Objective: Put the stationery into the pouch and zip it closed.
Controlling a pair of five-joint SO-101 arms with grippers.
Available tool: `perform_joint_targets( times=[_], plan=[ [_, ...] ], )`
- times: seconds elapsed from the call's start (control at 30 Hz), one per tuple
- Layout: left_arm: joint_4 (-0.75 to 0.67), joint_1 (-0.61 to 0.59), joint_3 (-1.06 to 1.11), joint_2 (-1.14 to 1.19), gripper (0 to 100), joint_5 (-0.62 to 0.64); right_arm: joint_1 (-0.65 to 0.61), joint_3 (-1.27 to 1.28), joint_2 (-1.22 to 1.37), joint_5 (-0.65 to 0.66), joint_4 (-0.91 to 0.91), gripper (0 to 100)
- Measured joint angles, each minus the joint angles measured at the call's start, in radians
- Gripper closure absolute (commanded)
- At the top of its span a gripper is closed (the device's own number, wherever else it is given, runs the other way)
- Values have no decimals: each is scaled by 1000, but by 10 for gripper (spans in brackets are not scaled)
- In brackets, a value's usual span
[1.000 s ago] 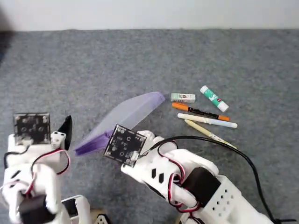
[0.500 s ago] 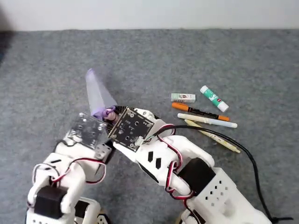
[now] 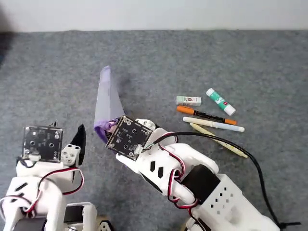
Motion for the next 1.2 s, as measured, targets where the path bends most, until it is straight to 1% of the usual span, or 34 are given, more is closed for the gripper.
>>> perform_joint_targets(
  times=[0.07, 0.17, 0.33, 0.43, 0.6, 0.83, 1.03, 1.1, 1.2],
  plan=[
    [0, 11, -5, 0, 798, 0, -14, 0, 0, 0, 0, 991],
    [3, 89, -5, 0, 798, 0, -17, 0, 0, 0, 0, 991],
    [71, 195, -48, -2, 796, 0, -21, 0, 0, 0, 0, 991],
    [107, 198, -57, -2, 796, -3, -17, 0, 5, 0, 0, 991],
    [112, 187, -57, -2, 796, -38, -20, 0, 5, 0, 0, 991],
    [12, 138, 3, -2, 796, -66, -20, 0, 5, 0, 0, 991],
    [-89, 138, 87, -2, 796, -64, -20, 0, 5, 0, 0, 991],
    [-101, 143, 107, -2, 796, -64, -20, 0, 5, 0, 0, 991],
    [-103, 186, 132, -2, 799, -63, -20, 0, 5, 0, 3, 991]
  ],
)
